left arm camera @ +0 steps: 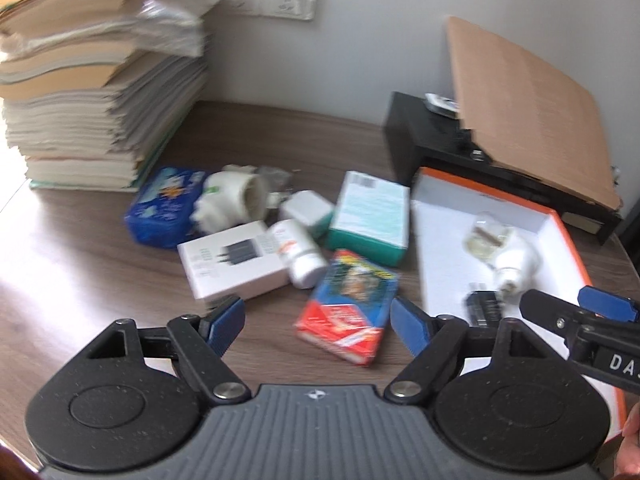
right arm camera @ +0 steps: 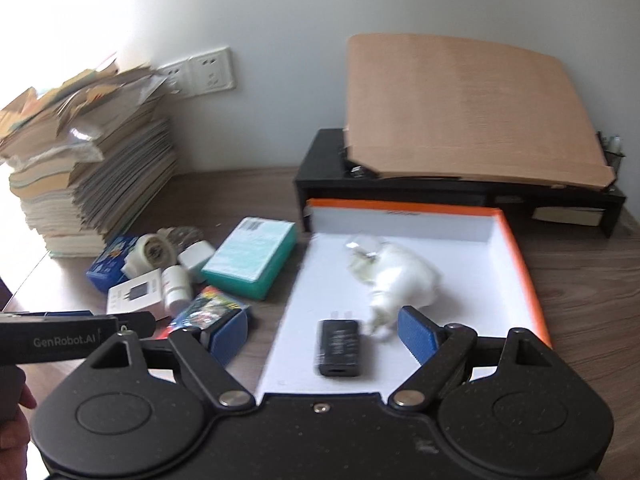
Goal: Organize rigid objects
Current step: 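Move both tools back toward the scattered items on the desk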
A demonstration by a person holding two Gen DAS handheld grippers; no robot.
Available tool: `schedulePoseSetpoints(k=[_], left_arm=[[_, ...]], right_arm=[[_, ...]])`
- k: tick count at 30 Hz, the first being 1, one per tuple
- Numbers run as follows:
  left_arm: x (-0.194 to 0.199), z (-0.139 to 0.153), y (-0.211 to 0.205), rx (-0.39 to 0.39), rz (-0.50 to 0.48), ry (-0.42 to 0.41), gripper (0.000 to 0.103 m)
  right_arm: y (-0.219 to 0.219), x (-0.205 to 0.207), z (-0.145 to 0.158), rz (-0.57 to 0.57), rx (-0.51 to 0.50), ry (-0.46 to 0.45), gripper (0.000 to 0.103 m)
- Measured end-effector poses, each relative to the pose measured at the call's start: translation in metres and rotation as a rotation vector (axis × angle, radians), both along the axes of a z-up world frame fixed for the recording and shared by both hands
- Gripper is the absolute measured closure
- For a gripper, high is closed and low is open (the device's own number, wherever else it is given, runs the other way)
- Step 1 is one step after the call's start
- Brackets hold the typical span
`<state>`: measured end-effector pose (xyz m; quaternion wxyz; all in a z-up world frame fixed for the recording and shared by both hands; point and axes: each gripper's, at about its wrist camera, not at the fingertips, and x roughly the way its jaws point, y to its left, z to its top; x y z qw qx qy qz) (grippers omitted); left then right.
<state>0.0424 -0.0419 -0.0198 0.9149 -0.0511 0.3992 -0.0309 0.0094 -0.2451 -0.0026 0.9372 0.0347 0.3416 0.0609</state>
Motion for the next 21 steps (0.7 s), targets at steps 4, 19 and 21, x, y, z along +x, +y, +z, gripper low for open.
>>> schedulePoseSetpoints(k=[4, 19, 21], left_arm=[[0.004, -0.003, 0.025, 0.003, 0.036, 0.013, 0.021], [0.048, -0.026, 0.081, 0.096, -0.231, -0.014, 0.017], [0.057, -0.030, 0.077, 0.122, -0.300, -0.019, 0.017]], right_arm=[[0.022, 0.006, -0.004, 0.023, -0.007, 0.012, 0.006], [0.051, 0.018, -0.014, -0.018, -0.005, 0.052, 0.006], [0.054, 0.019, -0.015, -0.030, -0.008, 0.057, 0.006]])
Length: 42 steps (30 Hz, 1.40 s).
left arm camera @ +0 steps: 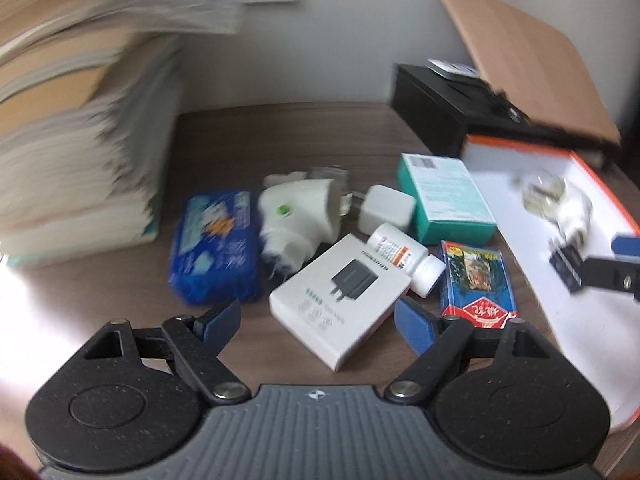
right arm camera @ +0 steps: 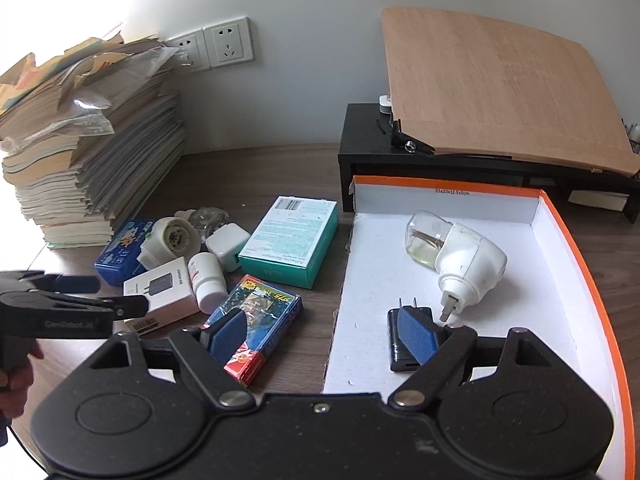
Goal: Organize rigid objects
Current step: 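Move both tools back toward the scattered items on the desk, then grasp the white boxed charger with the left tool while the right tool grasps the red card box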
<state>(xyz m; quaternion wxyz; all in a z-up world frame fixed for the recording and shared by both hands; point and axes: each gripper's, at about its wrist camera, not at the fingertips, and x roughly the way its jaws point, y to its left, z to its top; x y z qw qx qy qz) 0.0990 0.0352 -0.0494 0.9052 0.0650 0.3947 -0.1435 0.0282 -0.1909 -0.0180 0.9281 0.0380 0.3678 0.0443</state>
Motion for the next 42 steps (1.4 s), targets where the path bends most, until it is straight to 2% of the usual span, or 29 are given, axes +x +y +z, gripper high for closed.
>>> schedulePoseSetpoints(k=[5, 11, 16, 18, 26, 31, 34, 37, 39, 40, 41, 42], left_arm=[[0.022, -0.013, -0.009, 0.020, -0.121, 0.015, 0.016], [0.035, -0.026, -0.016, 0.023, -0.164, 0.022, 0.015], [0.033, -0.031, -0.017, 0.018, -0.175, 0.022, 0.027], [0.030, -0.029, -0.016, 0.006, -0.160, 0.022, 0.033], [0.007, -0.024, 0.001, -0.048, -0.002, 0.031, 0.035], [-0.001, -0.020, 0.014, -0.070, 0.067, 0.047, 0.035], [-0.004, -0.021, 0.020, -0.091, 0.071, 0.058, 0.035], [-0.008, -0.021, 0.025, -0.150, 0.050, 0.067, 0.035], [-0.010, -0.019, 0.026, -0.166, 0.043, 0.063, 0.035], [-0.012, -0.019, 0.027, -0.168, 0.036, 0.062, 0.035], [-0.012, -0.019, 0.027, -0.173, 0.026, 0.066, 0.035], [-0.012, -0.020, 0.027, -0.172, 0.016, 0.071, 0.035]], right_arm=[[0.007, 0.001, -0.002, -0.030, -0.008, 0.011, 0.006], [0.015, 0.001, -0.008, -0.063, -0.014, 0.040, 0.006], [0.029, 0.004, -0.011, -0.058, -0.004, 0.060, 0.006], [0.035, 0.007, -0.013, -0.053, 0.005, 0.071, 0.006], [0.065, 0.025, -0.028, -0.033, 0.030, 0.124, 0.006], [0.071, 0.046, -0.042, -0.103, 0.057, 0.189, 0.006], [0.068, 0.057, -0.054, -0.130, 0.084, 0.238, 0.004], [0.080, 0.064, -0.059, -0.107, -0.002, 0.228, 0.002], [0.088, 0.066, -0.061, -0.078, -0.061, 0.204, 0.012], [0.091, 0.065, -0.060, -0.063, -0.087, 0.186, 0.025], [0.091, 0.065, -0.059, -0.055, -0.092, 0.178, 0.032], [0.090, 0.066, -0.058, -0.048, -0.083, 0.180, 0.032]])
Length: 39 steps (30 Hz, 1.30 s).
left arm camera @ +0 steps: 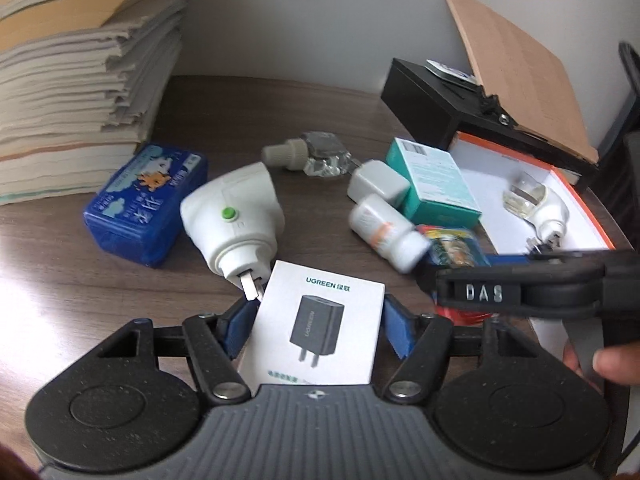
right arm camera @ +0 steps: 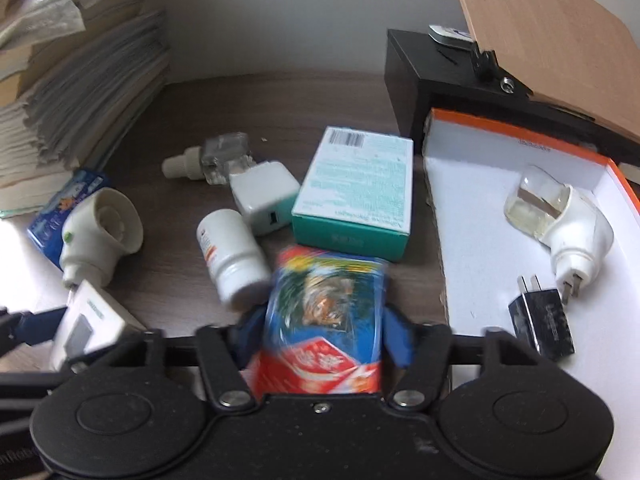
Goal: Organize rigid objects
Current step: 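Grasp the white boxed charger with the left tool while the right tool grasps the red card box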
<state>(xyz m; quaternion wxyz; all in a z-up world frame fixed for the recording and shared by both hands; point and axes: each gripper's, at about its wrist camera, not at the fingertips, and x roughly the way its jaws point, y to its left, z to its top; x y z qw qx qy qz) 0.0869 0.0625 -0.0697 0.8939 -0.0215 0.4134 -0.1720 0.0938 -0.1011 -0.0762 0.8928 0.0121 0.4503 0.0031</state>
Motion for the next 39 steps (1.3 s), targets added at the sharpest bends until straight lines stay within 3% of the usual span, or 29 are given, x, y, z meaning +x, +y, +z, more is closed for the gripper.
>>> schedulePoseSetpoints(k=[4, 11, 13, 14, 15, 27, 39], left_arm=[[-0.006, -0.005, -0.003, 0.045, -0.039, -0.020, 0.037], [-0.016, -0.007, -0.011, 0.107, -0.044, -0.032, 0.031], [-0.020, -0.008, -0.013, 0.122, -0.038, -0.037, 0.034], [-0.022, -0.008, -0.014, 0.131, -0.031, -0.046, 0.042], [-0.023, -0.008, -0.015, 0.134, -0.026, -0.051, 0.044], [-0.031, 0.021, -0.043, 0.111, 0.054, -0.099, 0.044], [-0.041, 0.079, -0.124, 0.022, 0.051, -0.150, 0.044]], right_arm=[[-0.008, -0.004, 0.001, 0.003, 0.020, 0.006, 0.032], [-0.017, -0.019, 0.007, 0.038, 0.024, -0.001, 0.032], [-0.018, -0.023, 0.010, 0.053, 0.023, -0.013, 0.032], [-0.018, -0.024, 0.011, 0.060, 0.023, -0.018, 0.032], [-0.018, -0.025, 0.012, 0.065, 0.025, -0.022, 0.032], [-0.044, -0.050, 0.049, 0.096, 0.050, -0.119, 0.032], [-0.136, -0.086, 0.098, -0.020, 0.039, -0.230, 0.032]])
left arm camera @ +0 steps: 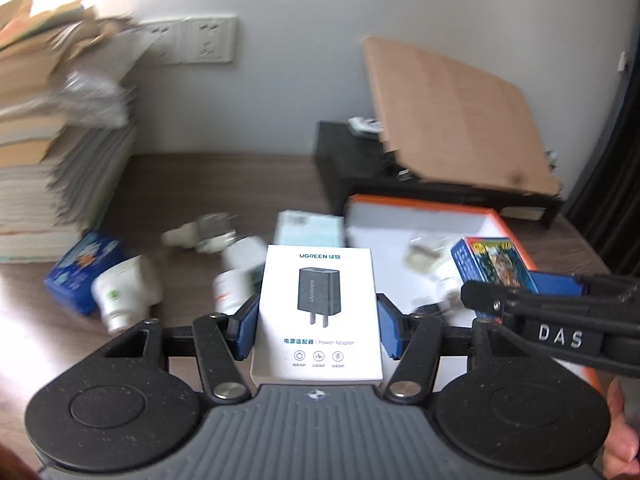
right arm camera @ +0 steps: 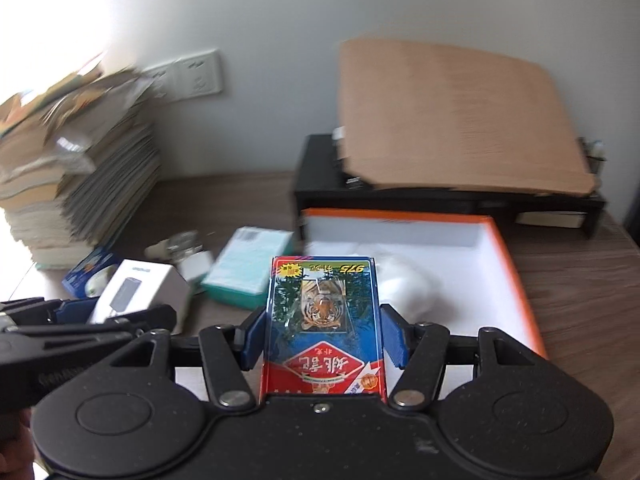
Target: Organize rigid objects
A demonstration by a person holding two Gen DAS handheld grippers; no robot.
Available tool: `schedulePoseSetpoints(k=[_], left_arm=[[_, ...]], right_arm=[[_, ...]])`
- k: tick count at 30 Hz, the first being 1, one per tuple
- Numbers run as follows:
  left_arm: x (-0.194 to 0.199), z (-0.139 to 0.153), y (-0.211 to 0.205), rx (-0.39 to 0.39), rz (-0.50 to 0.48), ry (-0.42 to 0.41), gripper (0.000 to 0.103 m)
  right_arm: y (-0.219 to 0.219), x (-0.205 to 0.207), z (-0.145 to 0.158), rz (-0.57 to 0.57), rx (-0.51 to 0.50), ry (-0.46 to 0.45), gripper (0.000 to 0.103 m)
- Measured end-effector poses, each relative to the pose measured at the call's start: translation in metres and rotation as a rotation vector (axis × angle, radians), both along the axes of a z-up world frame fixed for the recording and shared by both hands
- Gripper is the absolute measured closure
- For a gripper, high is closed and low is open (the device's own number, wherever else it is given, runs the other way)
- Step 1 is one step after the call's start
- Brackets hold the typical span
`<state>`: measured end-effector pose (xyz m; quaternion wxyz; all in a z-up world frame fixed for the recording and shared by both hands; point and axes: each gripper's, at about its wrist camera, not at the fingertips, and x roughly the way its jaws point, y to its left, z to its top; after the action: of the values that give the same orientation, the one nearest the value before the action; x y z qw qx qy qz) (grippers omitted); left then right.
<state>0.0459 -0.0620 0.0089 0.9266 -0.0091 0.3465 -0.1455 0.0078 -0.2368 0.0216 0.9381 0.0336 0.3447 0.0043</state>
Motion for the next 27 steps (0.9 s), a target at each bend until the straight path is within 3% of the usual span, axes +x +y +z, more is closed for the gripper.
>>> schedulePoseSetpoints(k=[11, 27], left_arm=[[0.001, 0.018, -0.071, -0.012, -0.026, -0.025, 0.044], [-0.003, 0.016, -0.109, 0.011, -0.004, -0.015, 0.044]], right_arm=[[-0.092, -0.021, 0.017, -0.099, 0.003, -0.053, 0.032], [-0.117, -0.024, 0.023, -0.040, 0.014, -0.082, 0.032]])
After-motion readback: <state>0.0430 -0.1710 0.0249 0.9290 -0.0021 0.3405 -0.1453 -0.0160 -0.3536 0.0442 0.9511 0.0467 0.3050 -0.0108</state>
